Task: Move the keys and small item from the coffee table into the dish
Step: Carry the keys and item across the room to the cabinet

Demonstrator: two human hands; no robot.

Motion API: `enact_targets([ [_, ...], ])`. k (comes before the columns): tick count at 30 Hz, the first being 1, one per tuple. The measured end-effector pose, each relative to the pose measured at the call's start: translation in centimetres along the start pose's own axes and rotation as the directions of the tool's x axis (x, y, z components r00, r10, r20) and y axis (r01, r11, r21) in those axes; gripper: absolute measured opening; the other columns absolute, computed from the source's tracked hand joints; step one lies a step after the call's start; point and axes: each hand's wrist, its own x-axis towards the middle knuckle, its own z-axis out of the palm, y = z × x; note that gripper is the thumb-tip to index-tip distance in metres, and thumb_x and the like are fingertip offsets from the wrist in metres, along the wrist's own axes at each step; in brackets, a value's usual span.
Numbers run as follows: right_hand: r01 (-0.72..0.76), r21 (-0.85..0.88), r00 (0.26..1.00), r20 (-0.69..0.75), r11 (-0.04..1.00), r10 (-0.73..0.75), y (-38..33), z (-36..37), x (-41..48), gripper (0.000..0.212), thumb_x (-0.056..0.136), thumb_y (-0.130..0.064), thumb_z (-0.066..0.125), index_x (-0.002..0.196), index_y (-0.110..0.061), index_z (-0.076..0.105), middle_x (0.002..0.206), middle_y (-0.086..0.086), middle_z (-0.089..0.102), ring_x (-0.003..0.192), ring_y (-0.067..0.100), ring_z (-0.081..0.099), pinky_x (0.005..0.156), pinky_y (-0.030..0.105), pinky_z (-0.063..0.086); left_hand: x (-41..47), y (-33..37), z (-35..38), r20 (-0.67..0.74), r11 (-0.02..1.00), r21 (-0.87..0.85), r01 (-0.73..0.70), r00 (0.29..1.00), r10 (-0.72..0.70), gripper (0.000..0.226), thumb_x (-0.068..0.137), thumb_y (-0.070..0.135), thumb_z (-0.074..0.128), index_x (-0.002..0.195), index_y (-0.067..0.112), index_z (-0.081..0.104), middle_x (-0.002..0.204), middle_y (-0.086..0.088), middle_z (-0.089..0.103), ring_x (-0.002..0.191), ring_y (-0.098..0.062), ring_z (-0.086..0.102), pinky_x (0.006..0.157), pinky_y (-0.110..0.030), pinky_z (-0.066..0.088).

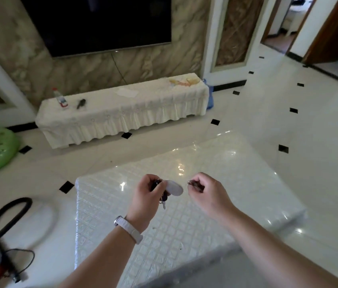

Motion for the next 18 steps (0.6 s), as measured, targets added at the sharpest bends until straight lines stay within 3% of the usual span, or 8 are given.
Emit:
enact_targets([
  [8,-0.079,0.085,0.980,-0.178,0.993,0.093,7.7,-16.7,-4.8,0.008,0.073,-0.036,0.054,0.074,-0.028,0.055,0.056,-0.012,0.055,0.046,0.006,0.044,0.043,0.020,0.036,-3.0,4.2,17.7,0.128,0.993,0.087,-0.085,0.989,0.074,0.008,0.088,0.015,0.067,0.090,0.012,0.059,0.066,-0.001,0.074,0.054,-0.007,0.066,0.046,-0.017,0.046],
  [13,-0.110,0.066,0.949,-0.289,0.992,0.124,12.3,-26.2,-8.6,0.011,0.073,-0.038,0.053,0.076,-0.027,0.056,0.057,-0.011,0.055,0.045,0.003,0.042,0.042,0.017,0.035,-4.2,6.3,28.4,0.218,0.993,0.042,-0.107,0.971,0.095,0.009,0.088,0.012,0.068,0.088,0.009,0.060,0.061,-0.003,0.072,0.062,-0.024,0.071,0.051,-0.029,0.050],
  [18,-0.132,0.082,0.900,-0.407,0.988,0.154,15.0,-33.6,-11.6,0.006,0.075,-0.033,0.055,0.075,-0.027,0.056,0.056,-0.011,0.053,0.046,0.003,0.041,0.043,0.016,0.036,-5.1,8.5,37.3,0.369,0.988,0.060,-0.142,0.923,0.110,0.014,0.081,0.022,0.069,0.086,0.013,0.060,0.063,-0.004,0.073,0.062,-0.025,0.072,0.055,-0.037,0.053],
])
